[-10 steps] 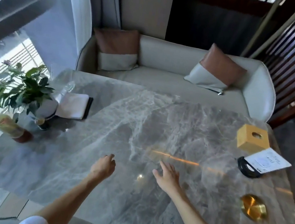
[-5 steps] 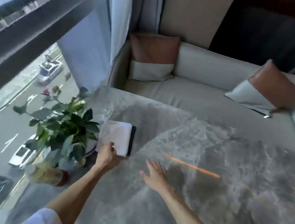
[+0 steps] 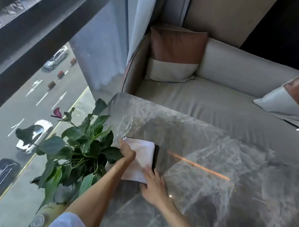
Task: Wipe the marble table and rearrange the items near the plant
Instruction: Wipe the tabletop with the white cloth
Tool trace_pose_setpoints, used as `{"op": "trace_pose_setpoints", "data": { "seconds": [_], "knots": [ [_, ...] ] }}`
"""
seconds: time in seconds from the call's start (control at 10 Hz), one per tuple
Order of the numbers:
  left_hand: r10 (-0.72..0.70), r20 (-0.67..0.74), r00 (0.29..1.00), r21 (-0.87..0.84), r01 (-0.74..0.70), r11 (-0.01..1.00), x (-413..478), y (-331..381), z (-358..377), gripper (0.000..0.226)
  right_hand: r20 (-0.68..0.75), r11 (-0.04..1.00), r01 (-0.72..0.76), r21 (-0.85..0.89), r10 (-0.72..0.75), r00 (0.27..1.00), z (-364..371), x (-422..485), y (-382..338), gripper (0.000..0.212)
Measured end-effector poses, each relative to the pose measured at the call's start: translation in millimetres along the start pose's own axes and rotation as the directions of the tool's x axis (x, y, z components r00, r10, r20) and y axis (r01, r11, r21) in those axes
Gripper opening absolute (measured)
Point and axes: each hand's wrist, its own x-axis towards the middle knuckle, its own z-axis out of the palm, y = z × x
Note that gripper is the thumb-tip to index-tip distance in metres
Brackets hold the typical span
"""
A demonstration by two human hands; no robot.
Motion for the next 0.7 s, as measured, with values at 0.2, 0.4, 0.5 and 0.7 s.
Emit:
{"op": "trace_pose_setpoints", "data": {
  "seconds": [0.2,0.4,0.5,0.7],
  "knots": [
    [0.077,-0.104,0.992,0.079,-0.069,0.995,-5,16,-14,0.037,-0.01,0.998,0.044,0.049,-0.043,0.999,6,-1,10,0.065],
    [0.323,-0.056,0.945,0.204,-0.306,0.93,-56,16,-10,0.028,-0.07,0.836,-0.028,0.548,0.08,0.994,3,7,13,0.035],
    [0.49,-0.013,0.871,0.192,-0.479,0.856,-98,4,7,0.018,0.016,0.321,-0.096,0.942,0.241,0.97,-19,-9,-1,0.032],
    [0.615,0.053,0.787,-0.03,-0.614,0.788,-203,-9,54,0.017,0.257,-0.596,-0.16,0.787,0.082,0.963,-48,-80,23,0.055]
  ]
}}
